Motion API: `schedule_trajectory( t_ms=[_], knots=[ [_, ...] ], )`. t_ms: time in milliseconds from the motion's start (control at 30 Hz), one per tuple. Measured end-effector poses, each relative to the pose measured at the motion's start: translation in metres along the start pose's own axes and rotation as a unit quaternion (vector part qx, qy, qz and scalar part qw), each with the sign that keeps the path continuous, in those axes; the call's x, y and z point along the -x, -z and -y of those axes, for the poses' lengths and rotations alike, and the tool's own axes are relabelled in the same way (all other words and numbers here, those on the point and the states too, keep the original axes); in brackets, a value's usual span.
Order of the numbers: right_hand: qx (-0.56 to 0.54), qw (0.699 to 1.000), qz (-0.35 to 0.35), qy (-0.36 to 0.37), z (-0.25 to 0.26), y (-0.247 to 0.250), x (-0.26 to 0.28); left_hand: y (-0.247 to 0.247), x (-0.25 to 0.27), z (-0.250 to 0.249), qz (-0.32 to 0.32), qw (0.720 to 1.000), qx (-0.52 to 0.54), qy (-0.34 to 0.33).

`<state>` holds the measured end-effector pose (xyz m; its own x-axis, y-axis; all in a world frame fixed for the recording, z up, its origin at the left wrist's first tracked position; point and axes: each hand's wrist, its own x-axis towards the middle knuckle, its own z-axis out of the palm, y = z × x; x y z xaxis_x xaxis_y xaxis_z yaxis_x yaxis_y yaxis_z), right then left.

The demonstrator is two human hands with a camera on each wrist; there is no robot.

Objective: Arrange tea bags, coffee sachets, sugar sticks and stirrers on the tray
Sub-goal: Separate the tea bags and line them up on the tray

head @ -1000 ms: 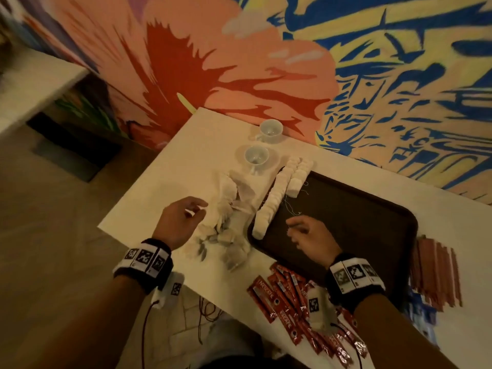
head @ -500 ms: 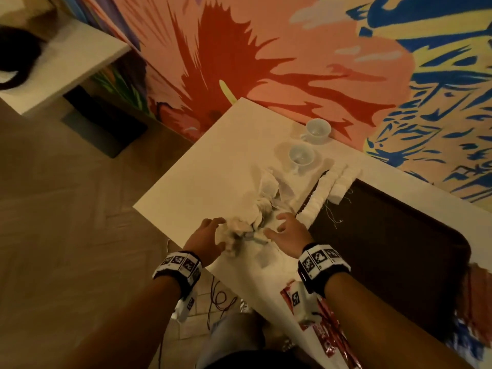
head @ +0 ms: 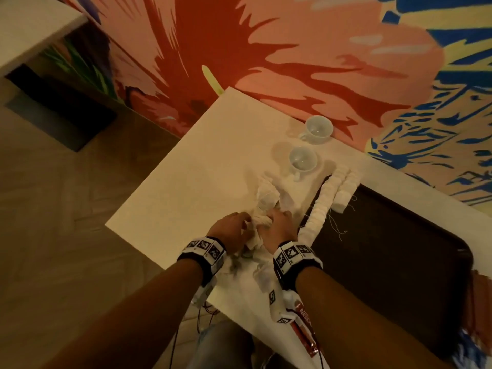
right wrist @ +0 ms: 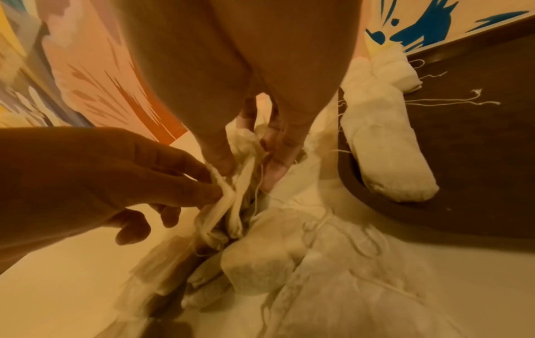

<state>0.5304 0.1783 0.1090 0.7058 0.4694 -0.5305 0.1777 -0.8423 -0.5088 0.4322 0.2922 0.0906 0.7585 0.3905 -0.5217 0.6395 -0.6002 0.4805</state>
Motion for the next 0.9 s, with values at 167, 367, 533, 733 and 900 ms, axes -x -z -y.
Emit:
schedule_trajectory(
  t_ms=[167, 367, 533, 733, 900],
  knots=[
    [-0.019, 1.000, -0.001, 0.020, -0.007, 0.005, 0.000, 0.006, -0.001, 0.001, -0.032, 0.999, 0.021, -0.013],
    [-0.066, 0.994, -0.037, 0.078, -0.007, 0.037, 0.014, 0.029, 0.018, 0.005, -0.038, 0.987, 0.146, -0.056],
    [-0.128, 0.983, -0.069, 0.111, -0.001, 0.059, 0.021, 0.050, 0.043, -0.015, 0.048, 0.945, 0.319, -0.054],
    [-0.214, 0.967, 0.010, 0.138, 0.004, 0.078, 0.032, 0.060, 0.057, -0.041, 0.041, 0.925, 0.368, -0.086],
    [-0.250, 0.955, 0.012, 0.160, 0.005, 0.093, 0.034, 0.071, 0.064, -0.049, 0.028, 0.925, 0.367, -0.091]
  ],
)
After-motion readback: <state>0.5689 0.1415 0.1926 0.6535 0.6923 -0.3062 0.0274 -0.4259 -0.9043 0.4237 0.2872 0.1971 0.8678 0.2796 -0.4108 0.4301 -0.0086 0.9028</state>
